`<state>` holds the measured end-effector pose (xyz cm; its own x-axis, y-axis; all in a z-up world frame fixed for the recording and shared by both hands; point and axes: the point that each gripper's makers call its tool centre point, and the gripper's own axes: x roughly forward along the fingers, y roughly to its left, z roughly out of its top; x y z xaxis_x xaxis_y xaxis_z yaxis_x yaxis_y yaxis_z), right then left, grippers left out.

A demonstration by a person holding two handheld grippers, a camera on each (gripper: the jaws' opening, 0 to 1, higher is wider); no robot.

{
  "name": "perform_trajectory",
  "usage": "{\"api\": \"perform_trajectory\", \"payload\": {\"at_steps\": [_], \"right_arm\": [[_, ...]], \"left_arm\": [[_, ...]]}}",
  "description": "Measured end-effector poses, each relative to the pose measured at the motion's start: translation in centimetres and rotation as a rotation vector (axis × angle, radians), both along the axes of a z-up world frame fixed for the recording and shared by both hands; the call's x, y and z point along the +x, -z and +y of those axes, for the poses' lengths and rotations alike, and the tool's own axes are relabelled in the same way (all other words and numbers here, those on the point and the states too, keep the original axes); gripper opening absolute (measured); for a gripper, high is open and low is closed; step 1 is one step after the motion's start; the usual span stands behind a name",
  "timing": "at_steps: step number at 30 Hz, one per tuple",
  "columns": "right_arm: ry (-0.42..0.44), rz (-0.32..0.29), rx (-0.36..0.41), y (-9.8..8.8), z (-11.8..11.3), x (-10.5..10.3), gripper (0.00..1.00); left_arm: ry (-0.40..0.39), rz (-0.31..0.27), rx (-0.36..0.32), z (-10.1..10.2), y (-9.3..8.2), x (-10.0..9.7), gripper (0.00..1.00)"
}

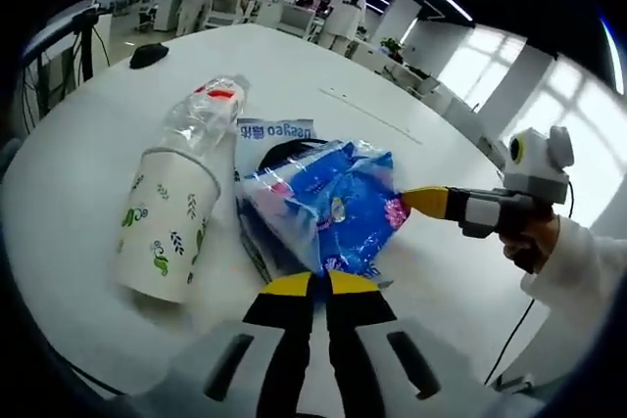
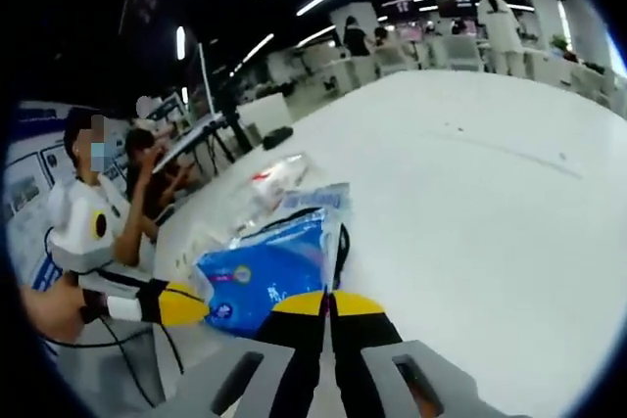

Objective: Arrange the tabletop items into an orderly group along one side of the table until the central work area is clear of visible clutter.

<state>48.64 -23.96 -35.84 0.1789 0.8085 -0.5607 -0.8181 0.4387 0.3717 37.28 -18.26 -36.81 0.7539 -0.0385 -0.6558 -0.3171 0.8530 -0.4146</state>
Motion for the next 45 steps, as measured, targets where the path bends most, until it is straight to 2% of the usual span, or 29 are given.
{"api": "perform_trajectory", "payload": {"at_steps": [3, 4, 6, 7, 11, 13, 16, 20, 21, 27, 30, 34, 36, 40, 45], "right_arm": [[-0.006, -0.006, 0.026, -0.7, -0.2, -0.7, 0.0], [-0.014, -0.032, 0.036, -1.2, -0.4, -0.9, 0.0], [0.001, -0.028, 0.087, -2.7, -0.8, -1.6, 0.0], [0.014, -0.028, 0.102, -2.4, -0.8, -0.7, 0.0], [0.023, -0.059, 0.09, -3.2, -2.3, -0.5, 0.0], [0.034, -0.078, 0.088, -3.5, -3.4, -0.6, 0.0], [0.103, -0.065, 0.107, -4.0, -5.0, 0.2, 0.0], [0.164, -0.079, 0.118, -5.1, -7.4, 0.9, 0.0], [0.2, -0.085, 0.12, -5.7, -8.7, 1.0, 0.0], [0.325, -0.072, 0.139, -5.7, -12.8, 2.5, 0.0], [0.39, -0.067, 0.141, -5.9, -15.0, 2.9, 0.0], [0.467, -0.06, 0.146, -5.9, -17.7, 3.4, 0.0], [0.502, -0.048, 0.147, -5.7, -18.8, 4.2, 0.0], [0.534, -0.056, 0.147, -5.9, -20.4, 4.5, 0.0], [0.561, -0.062, 0.136, -5.7, -21.7, 5.0, 0.0]], "left_arm": [[0.011, -0.004, 0.024, 0.0, -0.5, 0.1, 0.0], [0.028, -0.007, 0.045, 0.0, -0.7, 0.2, 0.0], [0.049, -0.017, 0.07, -0.1, -1.1, 0.3, 0.0], [0.054, -0.022, 0.072, 0.0, -1.1, 0.4, 0.0], [0.102, -0.057, 0.098, -0.5, -2.5, 1.2, 0.0], [0.155, -0.068, 0.119, -1.6, -3.6, 1.8, 0.0], [0.228, -0.073, 0.156, -2.6, -3.8, 2.6, 0.0], [0.275, -0.084, 0.151, -3.9, -4.4, 4.0, 0.0], [0.299, -0.088, 0.152, -4.5, -4.5, 4.6, 0.0], [0.42, -0.102, 0.177, -8.2, -5.6, 6.8, 0.0], [0.491, -0.105, 0.194, -9.7, -5.6, 8.7, 0.0], [0.564, -0.104, 0.205, -12.0, -6.0, 10.1, 0.0], [0.589, -0.104, 0.2, -12.9, -5.9, 10.9, 0.0], [0.604, -0.105, 0.18, -14.0, -5.8, 11.7, 0.0], [0.637, -0.103, 0.179, -15.4, -5.9, 12.0, 0.0]]}}
